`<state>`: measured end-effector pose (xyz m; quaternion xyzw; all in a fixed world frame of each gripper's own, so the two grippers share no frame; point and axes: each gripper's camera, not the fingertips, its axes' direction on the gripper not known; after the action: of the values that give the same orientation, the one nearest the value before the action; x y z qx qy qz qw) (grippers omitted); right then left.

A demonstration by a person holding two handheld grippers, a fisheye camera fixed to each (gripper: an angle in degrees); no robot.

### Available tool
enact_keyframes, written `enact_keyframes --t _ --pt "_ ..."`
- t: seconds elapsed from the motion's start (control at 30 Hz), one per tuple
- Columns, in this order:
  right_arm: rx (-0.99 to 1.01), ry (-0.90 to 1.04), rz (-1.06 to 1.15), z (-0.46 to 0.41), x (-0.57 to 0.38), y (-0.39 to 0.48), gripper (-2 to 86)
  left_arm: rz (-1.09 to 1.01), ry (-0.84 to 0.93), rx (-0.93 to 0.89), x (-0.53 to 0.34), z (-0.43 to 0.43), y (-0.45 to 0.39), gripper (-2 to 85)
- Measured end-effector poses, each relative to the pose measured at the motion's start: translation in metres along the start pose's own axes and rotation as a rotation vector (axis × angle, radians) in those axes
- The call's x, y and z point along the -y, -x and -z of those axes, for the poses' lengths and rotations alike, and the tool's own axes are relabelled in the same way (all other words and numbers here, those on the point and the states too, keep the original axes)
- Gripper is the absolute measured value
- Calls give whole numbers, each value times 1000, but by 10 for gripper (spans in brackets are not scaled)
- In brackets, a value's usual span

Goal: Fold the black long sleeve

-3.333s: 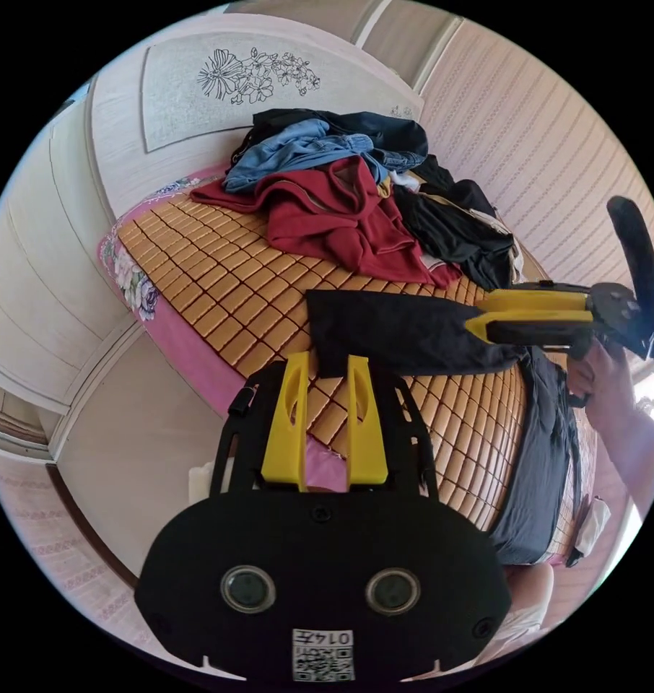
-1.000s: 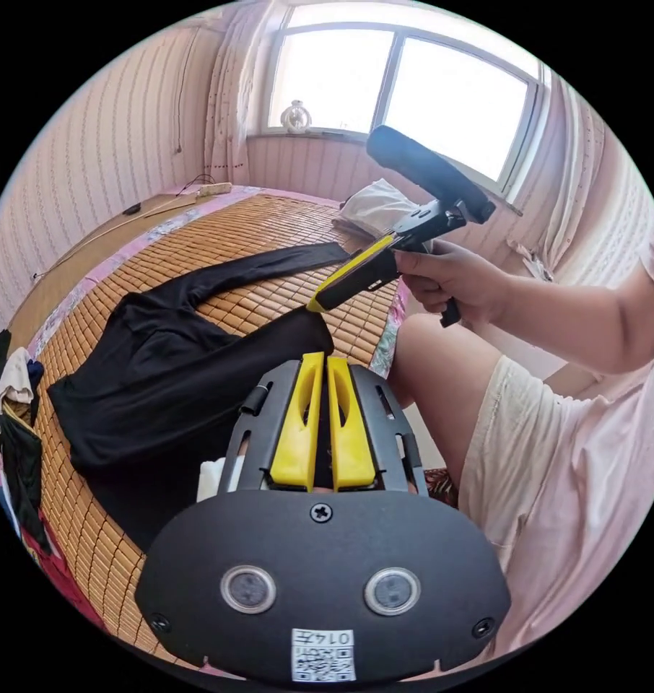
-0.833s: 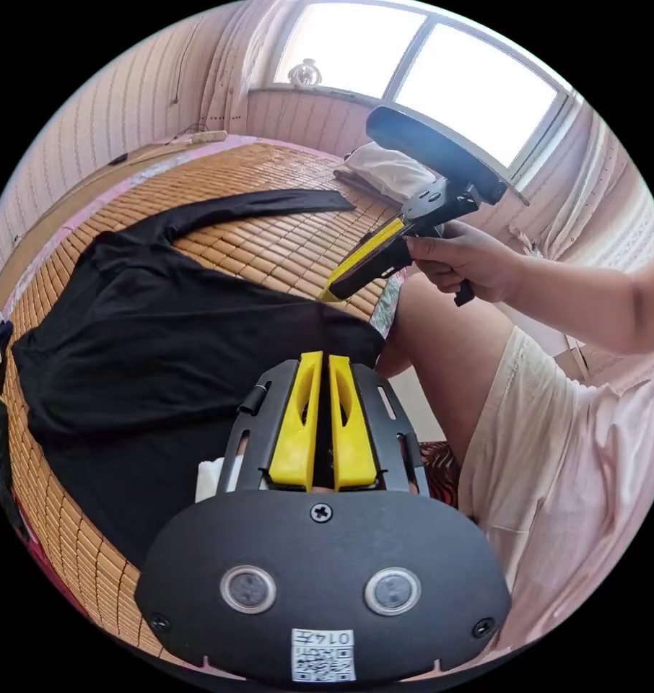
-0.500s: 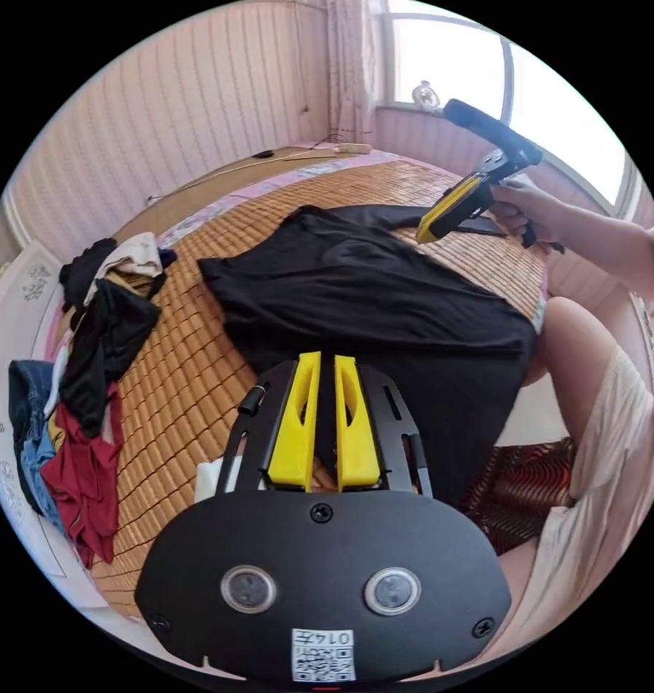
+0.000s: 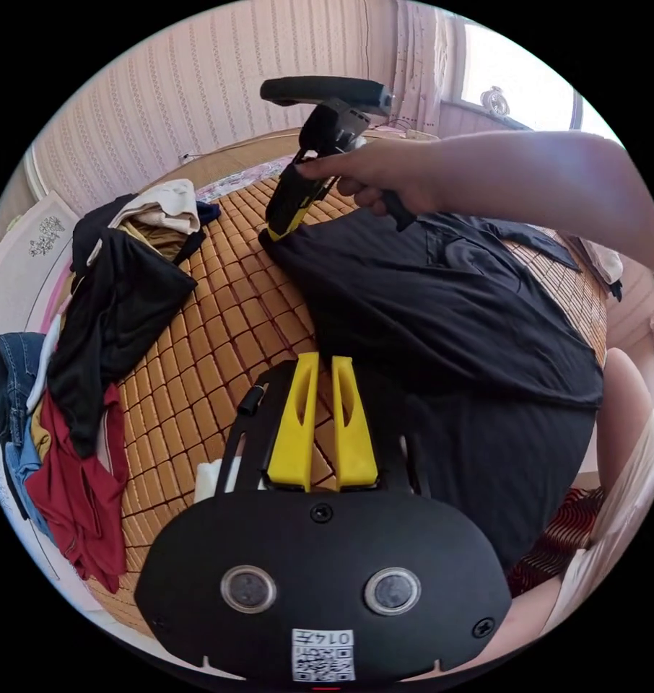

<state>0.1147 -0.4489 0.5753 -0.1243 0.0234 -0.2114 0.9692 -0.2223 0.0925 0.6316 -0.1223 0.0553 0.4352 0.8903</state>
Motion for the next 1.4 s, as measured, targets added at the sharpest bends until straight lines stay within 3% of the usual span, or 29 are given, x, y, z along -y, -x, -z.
enact_keyframes --t 0.2,0.4,0.6,0.7,0.77,0.97,1.17,1.4 --pt "-58 41 125 1 23 2 1 119 -40 -67 2 2 25 -9" --pt "26 68 75 7 27 -21 63 253 -7 -142 12 -8 45 -7" --pt "113 -195 42 99 -43 -68 85 297 1 -52 12 7 42 41" --pt "-20 -321 57 137 -147 -86 81 343 4 -74 -3 22 47 43" --pt "-197 -331 -54 144 -246 -109 76 291 4 -55 -6 37 36 35" --pt "-371 -338 -485 124 -464 -162 87 84 -29 -131 43 59 -38 57" --pt "-304 -356 -836 88 -558 -220 101 -176 -30 -202 139 40 -140 70" --pt "-285 -477 -972 65 -604 -244 128 -395 -11 -247 238 -3 -255 81"
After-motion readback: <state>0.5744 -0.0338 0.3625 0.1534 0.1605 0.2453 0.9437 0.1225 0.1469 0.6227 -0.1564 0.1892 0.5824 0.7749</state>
